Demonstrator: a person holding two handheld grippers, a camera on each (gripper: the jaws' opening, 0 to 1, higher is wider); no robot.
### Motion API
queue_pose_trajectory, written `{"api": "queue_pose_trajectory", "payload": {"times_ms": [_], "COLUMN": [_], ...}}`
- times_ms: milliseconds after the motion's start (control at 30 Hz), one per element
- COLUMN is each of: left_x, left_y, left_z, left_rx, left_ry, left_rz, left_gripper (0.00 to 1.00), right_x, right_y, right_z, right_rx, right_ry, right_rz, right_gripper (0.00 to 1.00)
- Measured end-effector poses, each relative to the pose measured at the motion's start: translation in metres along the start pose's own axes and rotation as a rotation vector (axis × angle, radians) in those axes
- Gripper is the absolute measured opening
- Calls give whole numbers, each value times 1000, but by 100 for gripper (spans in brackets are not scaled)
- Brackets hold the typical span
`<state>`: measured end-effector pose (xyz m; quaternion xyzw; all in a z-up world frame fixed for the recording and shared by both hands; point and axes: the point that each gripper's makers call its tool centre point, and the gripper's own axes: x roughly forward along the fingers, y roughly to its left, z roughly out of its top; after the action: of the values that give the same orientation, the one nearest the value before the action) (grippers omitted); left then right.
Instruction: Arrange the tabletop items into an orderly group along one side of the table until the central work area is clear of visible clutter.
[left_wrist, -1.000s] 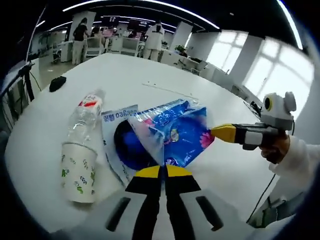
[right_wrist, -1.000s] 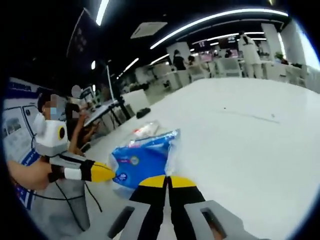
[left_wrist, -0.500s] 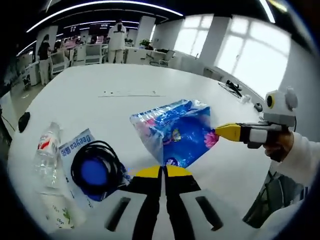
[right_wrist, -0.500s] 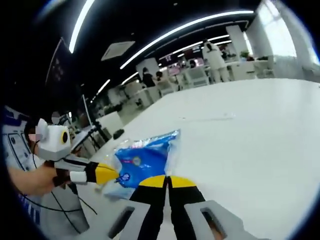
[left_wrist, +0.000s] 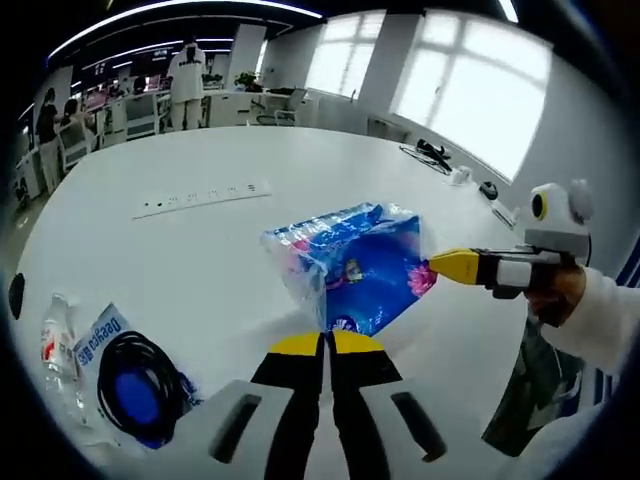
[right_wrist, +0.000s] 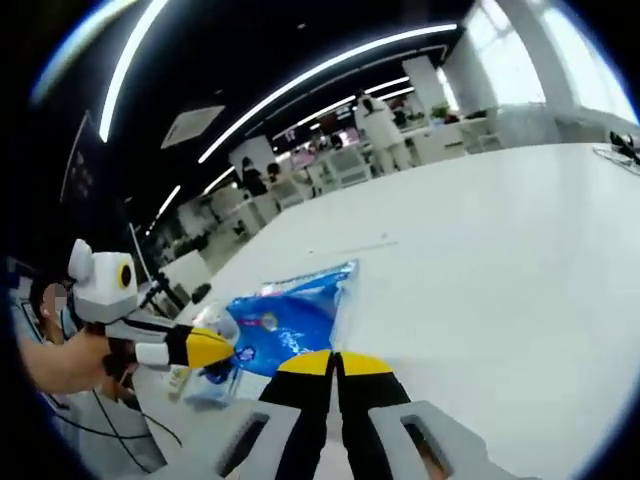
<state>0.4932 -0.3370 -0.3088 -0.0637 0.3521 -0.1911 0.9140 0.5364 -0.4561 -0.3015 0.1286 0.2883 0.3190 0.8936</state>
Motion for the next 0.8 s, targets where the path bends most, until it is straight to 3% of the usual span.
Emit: {"api": "queue_pose_trajectory", "payload": {"times_ms": [233, 633, 800], "left_x": [12, 50, 56], "left_y": [-4, -2, -4], "left_z": [-7, -42, -54], "left_rx": [26, 27, 24], "left_ry": [42, 189, 220], "left_rz": [-5, -12, -13], "left_gripper": [0, 0, 0], "right_x": [7, 20, 22], "right_y": [-14, -41, -45], "right_z": [-11, -51, -70], "right_rx": [-1, 37, 28], "right_ry": [22, 116, 157], "right_rz": [-32, -112, -135], "right_gripper": [0, 0, 0]}}
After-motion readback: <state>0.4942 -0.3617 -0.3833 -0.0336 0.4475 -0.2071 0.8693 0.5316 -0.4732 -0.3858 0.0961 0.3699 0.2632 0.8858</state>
